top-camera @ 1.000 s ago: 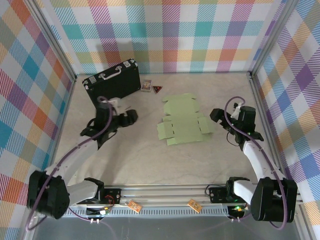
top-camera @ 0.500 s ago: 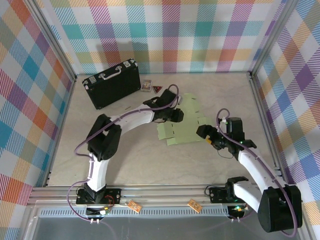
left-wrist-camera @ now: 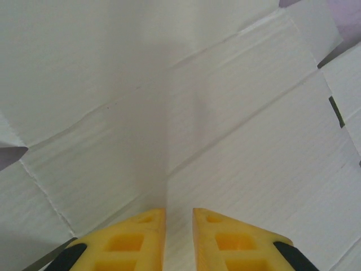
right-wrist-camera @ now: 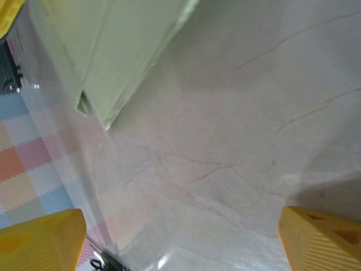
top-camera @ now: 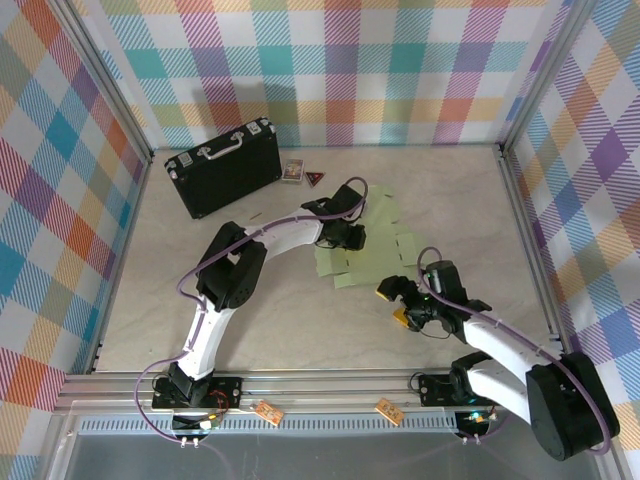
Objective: Fold the paper box
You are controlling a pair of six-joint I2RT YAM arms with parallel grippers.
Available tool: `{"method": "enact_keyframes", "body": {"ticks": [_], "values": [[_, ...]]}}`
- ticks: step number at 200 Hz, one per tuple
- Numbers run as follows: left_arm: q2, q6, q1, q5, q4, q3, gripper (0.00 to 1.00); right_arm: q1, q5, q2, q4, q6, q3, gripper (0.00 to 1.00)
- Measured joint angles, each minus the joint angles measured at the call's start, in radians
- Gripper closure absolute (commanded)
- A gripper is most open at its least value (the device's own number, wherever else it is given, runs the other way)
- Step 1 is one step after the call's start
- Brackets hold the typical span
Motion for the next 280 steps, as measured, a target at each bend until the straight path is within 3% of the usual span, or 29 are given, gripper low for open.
{"method": "enact_keyframes", "body": {"ticks": [82,201,243,280], "values": [[0.038,-0.001,0.0,-0.005,0.005,0.02,0.84,0.0,0.139,0.085,0.186,0.165,-0.007,0.19],[0.055,-0.009,0.0,0.031,0.068,-0.01,0.88,0.006,0.216,0.262,0.42,0.221,0.024,0.25],[0.055,-0.009,0.0,0.035,0.088,-0.02,0.88,-0.005,0.278,0.178,0.317,0.203,0.036,0.24],[0.053,-0.008,0.0,0.036,0.094,-0.024,0.88,-0.11,0.304,0.009,0.169,0.151,0.042,0.25]]}}
